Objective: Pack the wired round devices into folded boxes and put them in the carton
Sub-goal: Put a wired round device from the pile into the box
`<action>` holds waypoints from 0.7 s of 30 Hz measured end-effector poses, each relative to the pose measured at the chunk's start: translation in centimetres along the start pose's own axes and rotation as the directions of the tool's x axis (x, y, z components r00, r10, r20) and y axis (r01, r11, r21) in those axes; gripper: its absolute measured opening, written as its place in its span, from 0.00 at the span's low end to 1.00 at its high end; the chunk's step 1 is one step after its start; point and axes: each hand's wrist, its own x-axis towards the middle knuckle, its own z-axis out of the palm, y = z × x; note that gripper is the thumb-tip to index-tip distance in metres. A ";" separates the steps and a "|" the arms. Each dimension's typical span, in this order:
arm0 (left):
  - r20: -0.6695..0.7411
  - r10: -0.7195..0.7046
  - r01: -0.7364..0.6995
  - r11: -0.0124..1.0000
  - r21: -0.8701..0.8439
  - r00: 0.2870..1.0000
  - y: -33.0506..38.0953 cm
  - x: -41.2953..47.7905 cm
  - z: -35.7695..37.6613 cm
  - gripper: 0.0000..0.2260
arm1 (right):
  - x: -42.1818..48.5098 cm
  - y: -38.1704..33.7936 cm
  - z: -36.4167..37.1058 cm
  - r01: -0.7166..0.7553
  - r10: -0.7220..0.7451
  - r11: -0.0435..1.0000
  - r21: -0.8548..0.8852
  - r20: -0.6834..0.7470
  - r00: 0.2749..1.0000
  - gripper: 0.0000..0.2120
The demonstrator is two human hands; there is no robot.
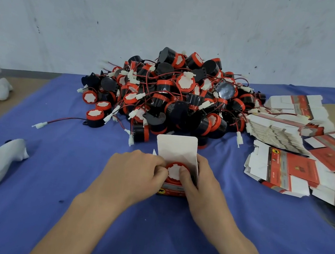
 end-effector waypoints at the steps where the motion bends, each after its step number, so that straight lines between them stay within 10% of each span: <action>1: 0.014 -0.005 0.005 1.000 0.013 1.000 0.0 0.1 -0.1 0.15 | 0.0 0.0 0.0 0.014 -0.014 1.000 -0.011 0.002 1.000 0.11; 21: 0.167 0.041 -0.034 0.998 -0.045 0.985 -2.3 0.9 -0.1 0.19 | -0.2 -0.5 0.4 0.142 -0.141 0.989 -0.052 0.019 0.990 0.14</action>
